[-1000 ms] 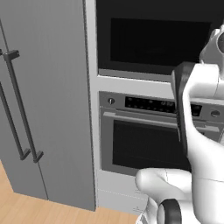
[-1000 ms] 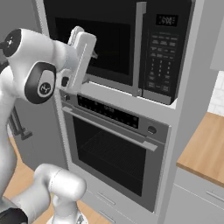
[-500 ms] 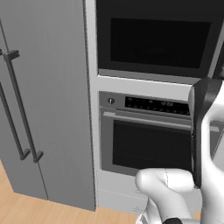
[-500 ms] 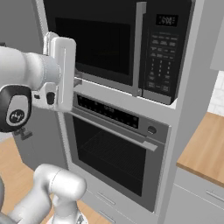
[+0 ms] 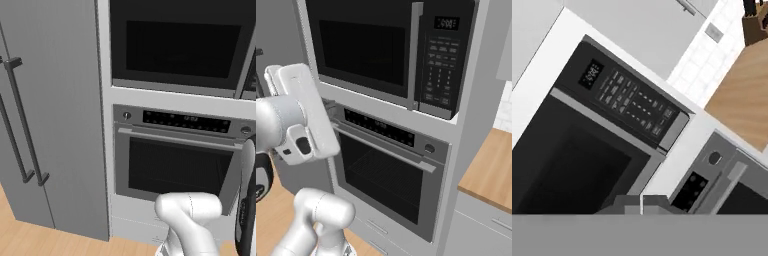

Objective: Pick the corn from the sink and place it in the bowl. Then pick the bowl and place it in the microwave. Then close the microwave door and press the start button.

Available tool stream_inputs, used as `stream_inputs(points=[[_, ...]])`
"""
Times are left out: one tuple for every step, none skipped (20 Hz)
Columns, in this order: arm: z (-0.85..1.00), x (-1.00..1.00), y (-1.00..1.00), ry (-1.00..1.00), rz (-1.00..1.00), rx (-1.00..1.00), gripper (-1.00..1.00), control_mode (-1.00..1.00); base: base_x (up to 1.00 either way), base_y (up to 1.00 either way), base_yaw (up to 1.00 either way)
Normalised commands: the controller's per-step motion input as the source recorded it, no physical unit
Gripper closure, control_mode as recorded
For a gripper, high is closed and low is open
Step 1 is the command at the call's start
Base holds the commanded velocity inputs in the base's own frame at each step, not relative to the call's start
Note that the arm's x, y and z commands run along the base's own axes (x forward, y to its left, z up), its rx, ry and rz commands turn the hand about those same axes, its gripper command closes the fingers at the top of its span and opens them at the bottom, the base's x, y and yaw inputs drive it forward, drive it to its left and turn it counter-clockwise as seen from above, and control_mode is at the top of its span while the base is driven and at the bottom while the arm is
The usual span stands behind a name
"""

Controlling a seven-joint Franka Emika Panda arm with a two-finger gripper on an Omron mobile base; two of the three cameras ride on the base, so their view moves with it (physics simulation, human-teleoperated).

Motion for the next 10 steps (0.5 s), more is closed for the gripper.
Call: stream_inputs(points=[[0.00,-0.64,-0.03,0.00,0.13,-0.38,1.00,-1.00,0.00,0.00,0.00],[0.00,-0.66,-0.08,0.00,0.13,-0.37,1.00,-1.00,0.00,0.00,0.00],[0.00,-0.60,-0.09,0.00,0.13,-0.37,1.00,-1.00,0.00,0.00,0.00],[0.00,-0.57,-0.09,0.00,0.12,-0.38,1.00,-1.00,0.00,0.00,0.00],[0.01,-0.44,-0.05,0.00,0.10,-0.37,1.00,-1.00,0.00,0.00,0.00],[0.00,-0.32,-0.03,0.00,0.08,-0.36,1.00,-1.00,0.00,0.00,0.00],[0.00,-0.24,0.00,0.00,0.06,-0.36,1.00,-1.00,0.00,0.00,0.00],[0.00,-0.04,0.00,0.00,0.04,-0.36,1.00,-1.00,0.00,0.00,0.00],[0.00,0.00,0.00,0.00,0.03,-0.35,1.00,-1.00,0.00,0.00,0.00],[0.00,0.00,0.00,0.01,0.03,-0.35,1.00,-1.00,0.00,0.00,0.00]])
